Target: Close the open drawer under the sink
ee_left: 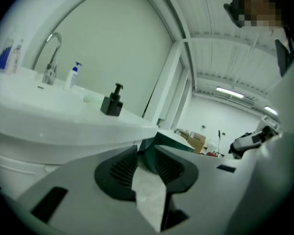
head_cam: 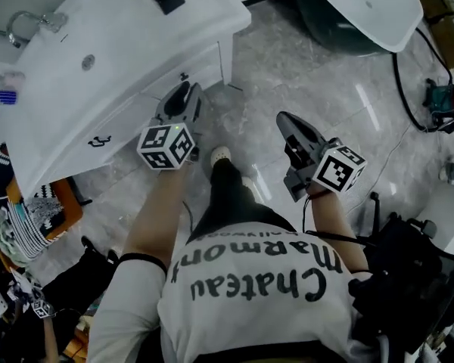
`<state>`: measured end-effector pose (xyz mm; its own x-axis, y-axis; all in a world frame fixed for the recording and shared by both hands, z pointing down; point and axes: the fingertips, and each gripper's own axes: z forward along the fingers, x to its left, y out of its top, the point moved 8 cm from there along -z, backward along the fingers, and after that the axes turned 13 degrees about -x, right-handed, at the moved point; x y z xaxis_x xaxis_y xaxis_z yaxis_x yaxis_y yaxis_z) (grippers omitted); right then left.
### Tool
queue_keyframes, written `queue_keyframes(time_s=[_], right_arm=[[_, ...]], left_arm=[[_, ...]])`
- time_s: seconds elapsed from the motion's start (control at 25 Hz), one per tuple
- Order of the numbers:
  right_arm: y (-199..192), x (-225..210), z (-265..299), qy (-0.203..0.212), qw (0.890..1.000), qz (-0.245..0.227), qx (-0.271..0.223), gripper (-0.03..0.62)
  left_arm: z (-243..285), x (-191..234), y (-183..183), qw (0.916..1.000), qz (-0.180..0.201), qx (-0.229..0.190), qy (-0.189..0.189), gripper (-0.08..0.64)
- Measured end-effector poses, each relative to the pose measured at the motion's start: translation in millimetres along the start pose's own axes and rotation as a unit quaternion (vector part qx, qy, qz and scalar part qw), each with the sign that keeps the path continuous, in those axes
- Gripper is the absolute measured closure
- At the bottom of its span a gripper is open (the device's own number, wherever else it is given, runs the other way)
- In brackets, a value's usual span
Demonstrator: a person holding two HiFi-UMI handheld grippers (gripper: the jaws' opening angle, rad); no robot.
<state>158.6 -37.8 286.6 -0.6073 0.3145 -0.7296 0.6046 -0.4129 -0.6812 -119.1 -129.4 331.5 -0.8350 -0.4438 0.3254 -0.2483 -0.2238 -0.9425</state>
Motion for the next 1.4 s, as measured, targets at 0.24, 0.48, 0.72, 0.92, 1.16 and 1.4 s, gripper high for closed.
queue_keyframes(time_s=[0.24,0.48,0.72,0.92,1.16,1.4], right_arm=[[24.6,46.3,4.4,0.079,0.996,-0.038,-0.015,0.580],[38.1,90.5,-1.8,0.143,0.989,-0.038,-0.012,0.581],[39.4,134.0,-13.6,0.180,0.976,-0.122,0.006,0.581],[41.8,154.3,-24.8,0.198,0.965,-0.174,-0.009,0.581],[50.7,155.2,-29.1,0.196,0.964,-0.176,-0.031,0.581],[52.5,152.4,-28.1,0.187,0.965,-0.179,-0.032,0.581]], left_arm=[[-54.6,-38.4,68.6,0.9969,0.020,-0.074,0.019,0.458],[-106.8,-72.1,108.9,0.9926,0.011,-0.121,0.005,0.489],[-157.2,-98.0,143.0,0.9881,0.013,-0.153,-0.013,0.514],[-190.9,-112.6,152.2,0.9866,0.035,-0.157,-0.027,0.550],[-212.6,-106.6,146.9,0.9874,0.041,-0.152,-0.018,0.550],[-221.6,-92.0,148.3,0.9864,0.039,-0.160,0.000,0.549]])
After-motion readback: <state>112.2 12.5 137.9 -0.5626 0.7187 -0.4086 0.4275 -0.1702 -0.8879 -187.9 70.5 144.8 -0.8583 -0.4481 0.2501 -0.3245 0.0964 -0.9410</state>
